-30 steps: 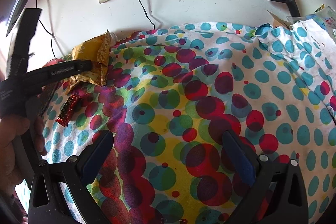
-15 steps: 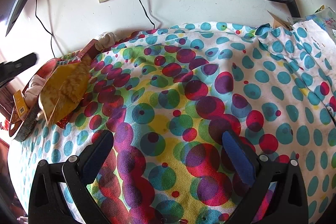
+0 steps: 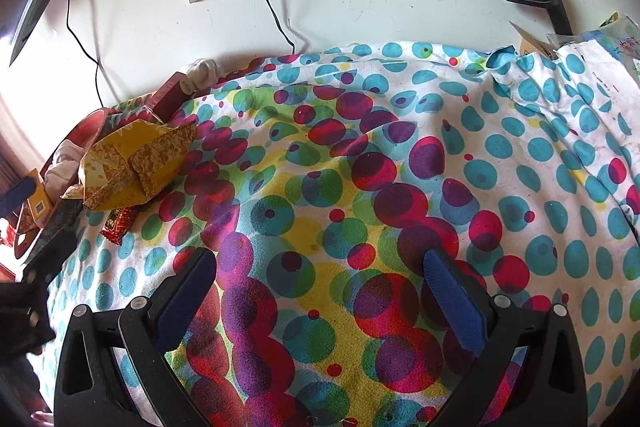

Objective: Organize objects

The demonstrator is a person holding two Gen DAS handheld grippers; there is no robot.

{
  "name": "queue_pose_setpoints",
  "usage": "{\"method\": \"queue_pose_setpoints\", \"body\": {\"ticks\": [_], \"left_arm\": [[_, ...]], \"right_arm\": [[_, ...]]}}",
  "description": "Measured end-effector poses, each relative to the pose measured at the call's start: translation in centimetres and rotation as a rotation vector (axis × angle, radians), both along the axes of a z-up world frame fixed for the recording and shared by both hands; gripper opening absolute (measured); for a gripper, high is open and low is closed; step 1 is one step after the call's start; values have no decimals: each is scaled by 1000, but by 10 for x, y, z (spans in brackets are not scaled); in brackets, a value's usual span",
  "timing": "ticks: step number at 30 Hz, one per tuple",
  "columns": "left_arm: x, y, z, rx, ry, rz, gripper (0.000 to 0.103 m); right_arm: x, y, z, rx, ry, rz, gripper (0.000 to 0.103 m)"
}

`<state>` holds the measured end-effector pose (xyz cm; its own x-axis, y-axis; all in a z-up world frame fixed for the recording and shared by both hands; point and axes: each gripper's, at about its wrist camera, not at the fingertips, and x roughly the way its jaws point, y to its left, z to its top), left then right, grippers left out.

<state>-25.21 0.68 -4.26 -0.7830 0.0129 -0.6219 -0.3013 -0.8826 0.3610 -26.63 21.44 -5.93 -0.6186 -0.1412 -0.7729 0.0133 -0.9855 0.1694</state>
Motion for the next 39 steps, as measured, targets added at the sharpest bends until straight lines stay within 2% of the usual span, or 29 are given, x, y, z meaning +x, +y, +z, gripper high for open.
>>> {"method": "queue_pose_setpoints", "body": {"ticks": [1, 6, 9, 14, 16, 17, 18, 20, 22, 33, 39], "left_arm": [[-11, 2, -2, -6, 8, 1, 90], [-60, 14, -18, -24, -69, -9, 91], [-74, 18, -22, -46, -59, -16, 91], [-93, 16, -25, 13, -108, 13, 90], [-94, 17, -26, 39, -116, 16, 86], [-92, 18, -27, 44, -111, 10, 74], [-89, 20, -27, 38, -100, 11, 51], [-86, 21, -26, 26, -78, 44, 35], [-87, 16, -23, 76, -95, 61, 33], [-70, -15, -7, 237, -51, 160, 26], [-54, -31, -3, 275, -20, 194, 26]], "right_arm": [[0, 0, 0, -1, 0, 0, 103], [0, 0, 0, -11, 3, -1, 103], [-1, -1, 0, -7, 2, -1, 103], [-1, 0, 1, -12, 3, 1, 103], [-1, 0, 1, -12, 3, 1, 103], [-1, 0, 1, -11, 3, 1, 103], [-1, 0, 1, -10, 2, 1, 103], [-1, 0, 1, -12, 3, 1, 103], [-1, 0, 1, -10, 2, 1, 103], [-1, -1, 0, 2, -1, 2, 103], [-2, -4, 0, 19, -6, 1, 103]]}}
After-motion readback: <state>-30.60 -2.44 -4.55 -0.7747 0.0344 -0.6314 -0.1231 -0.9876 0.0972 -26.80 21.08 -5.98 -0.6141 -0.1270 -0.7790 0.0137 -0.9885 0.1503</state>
